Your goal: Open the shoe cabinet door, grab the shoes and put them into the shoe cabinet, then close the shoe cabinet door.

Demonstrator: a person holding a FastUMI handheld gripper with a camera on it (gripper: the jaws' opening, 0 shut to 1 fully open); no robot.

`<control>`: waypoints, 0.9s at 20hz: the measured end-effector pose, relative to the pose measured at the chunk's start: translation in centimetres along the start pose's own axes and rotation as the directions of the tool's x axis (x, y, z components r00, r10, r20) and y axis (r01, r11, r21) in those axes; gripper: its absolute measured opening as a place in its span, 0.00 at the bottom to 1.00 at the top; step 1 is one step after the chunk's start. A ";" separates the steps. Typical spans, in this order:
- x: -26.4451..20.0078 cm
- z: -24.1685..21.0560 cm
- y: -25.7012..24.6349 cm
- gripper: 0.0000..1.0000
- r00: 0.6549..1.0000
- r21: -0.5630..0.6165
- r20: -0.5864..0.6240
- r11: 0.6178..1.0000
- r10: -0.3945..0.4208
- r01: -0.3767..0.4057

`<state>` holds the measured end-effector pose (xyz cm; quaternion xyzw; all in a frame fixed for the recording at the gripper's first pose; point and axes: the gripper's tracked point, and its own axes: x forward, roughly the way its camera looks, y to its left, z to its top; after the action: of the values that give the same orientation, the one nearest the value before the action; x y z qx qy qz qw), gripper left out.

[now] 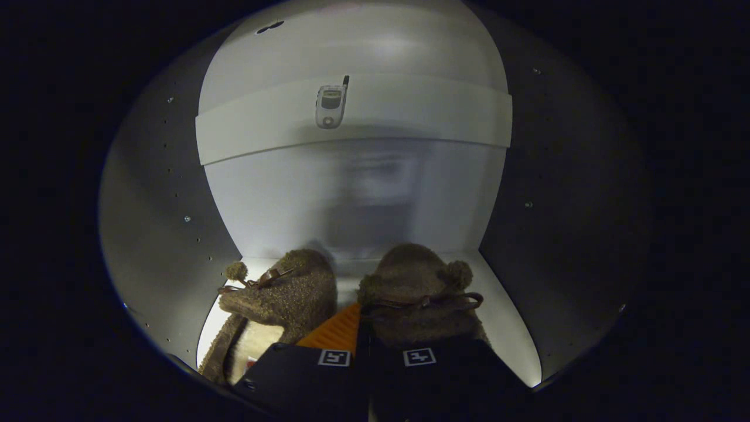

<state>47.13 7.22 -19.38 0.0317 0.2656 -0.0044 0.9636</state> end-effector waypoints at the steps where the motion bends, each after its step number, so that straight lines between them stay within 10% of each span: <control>1: 0.0 -0.2 0.2 0.19 1.000 0.004 -0.007 1.000 0.006 -0.006; 12: -6.3 -1.1 -0.7 0.98 0.994 -0.008 -0.094 0.999 0.051 -0.052; 18: -11.5 1.0 -1.2 0.98 0.998 -0.052 -0.003 0.997 0.055 -0.055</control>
<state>37.72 5.82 -12.75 0.0140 0.2653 0.0293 0.9636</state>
